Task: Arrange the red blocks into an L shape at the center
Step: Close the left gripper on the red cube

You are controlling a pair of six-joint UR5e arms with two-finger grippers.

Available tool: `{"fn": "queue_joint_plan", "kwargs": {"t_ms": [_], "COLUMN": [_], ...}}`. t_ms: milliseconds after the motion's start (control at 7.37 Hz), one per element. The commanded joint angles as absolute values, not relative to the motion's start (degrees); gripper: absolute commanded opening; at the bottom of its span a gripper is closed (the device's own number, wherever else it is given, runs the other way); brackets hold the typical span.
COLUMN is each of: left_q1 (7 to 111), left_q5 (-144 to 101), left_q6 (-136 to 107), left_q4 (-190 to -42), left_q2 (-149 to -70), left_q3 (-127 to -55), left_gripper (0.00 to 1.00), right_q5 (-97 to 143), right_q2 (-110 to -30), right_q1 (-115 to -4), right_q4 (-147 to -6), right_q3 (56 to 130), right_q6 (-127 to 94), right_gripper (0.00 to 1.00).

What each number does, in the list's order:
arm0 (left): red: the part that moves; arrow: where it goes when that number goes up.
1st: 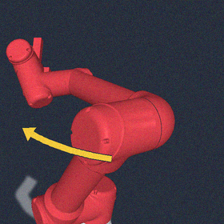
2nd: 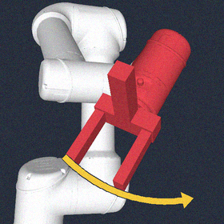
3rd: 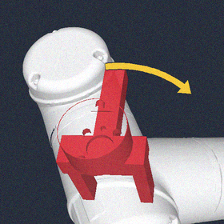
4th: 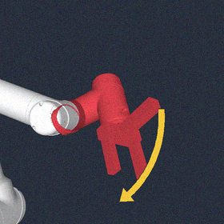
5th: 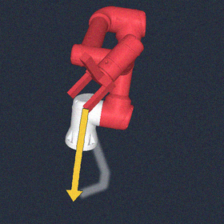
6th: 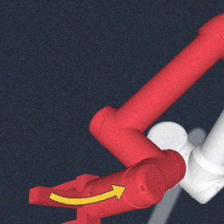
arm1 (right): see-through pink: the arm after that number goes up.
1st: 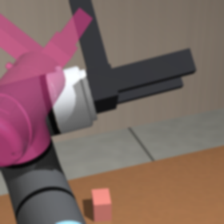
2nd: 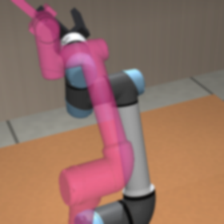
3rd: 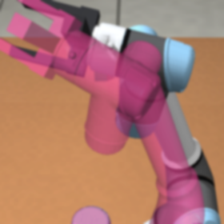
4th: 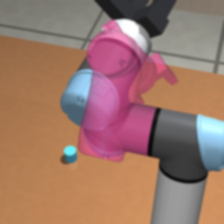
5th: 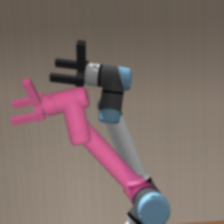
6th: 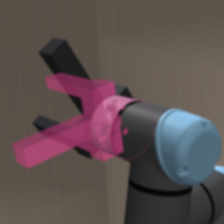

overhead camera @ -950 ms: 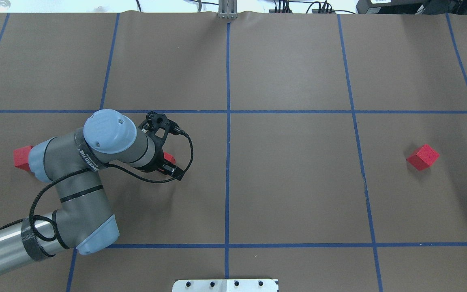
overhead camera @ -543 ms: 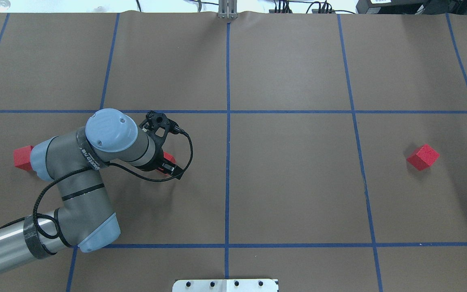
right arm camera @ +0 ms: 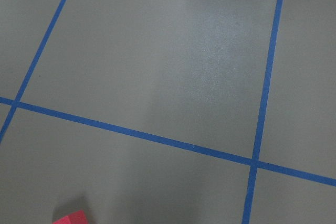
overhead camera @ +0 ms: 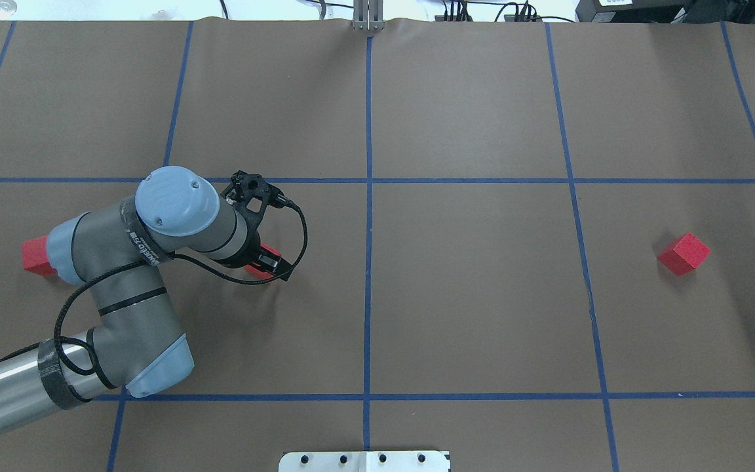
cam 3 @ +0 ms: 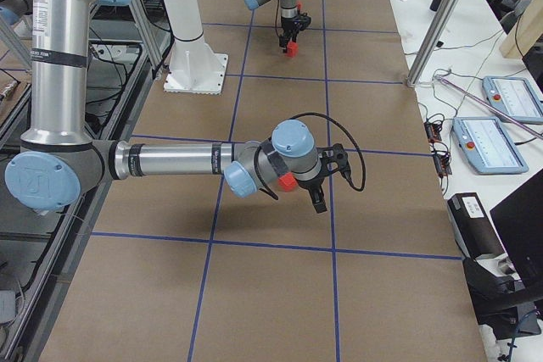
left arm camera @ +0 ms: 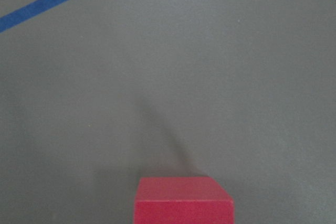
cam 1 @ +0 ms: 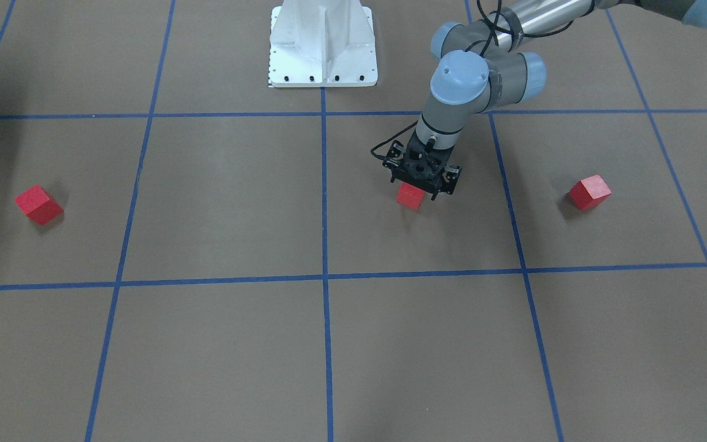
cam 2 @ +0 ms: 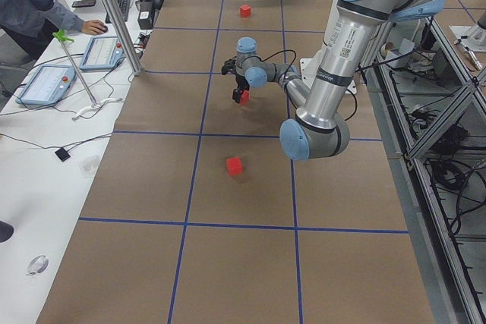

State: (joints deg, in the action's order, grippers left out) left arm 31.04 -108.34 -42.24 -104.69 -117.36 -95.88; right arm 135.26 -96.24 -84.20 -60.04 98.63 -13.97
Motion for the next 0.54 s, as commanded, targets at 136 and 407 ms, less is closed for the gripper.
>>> {"fn": "queue_joint_plan", "kwargs": {"t_ms": [136, 407], "left_q1": [31.11, 31.03], "left_q5": [-108.37, -108.46], "left_q6": [-42.28, -42.28], "left_q4": [-104.68, -104.68], "left_q2": [-118.38, -119.18], "left_q3": [-94.75, -94.04], "left_gripper": [0.92, 0.92], "right_q5": [135.26, 135.26], "right_q2": [-96.24, -96.24], "right_q1": [-84.20, -84.20], "right_q4": [-60.03, -60.03], "right_q3": [98.61, 98.61], "right_q6": [-13.97, -13.97], "right_gripper": [0.99, 0.99]}}
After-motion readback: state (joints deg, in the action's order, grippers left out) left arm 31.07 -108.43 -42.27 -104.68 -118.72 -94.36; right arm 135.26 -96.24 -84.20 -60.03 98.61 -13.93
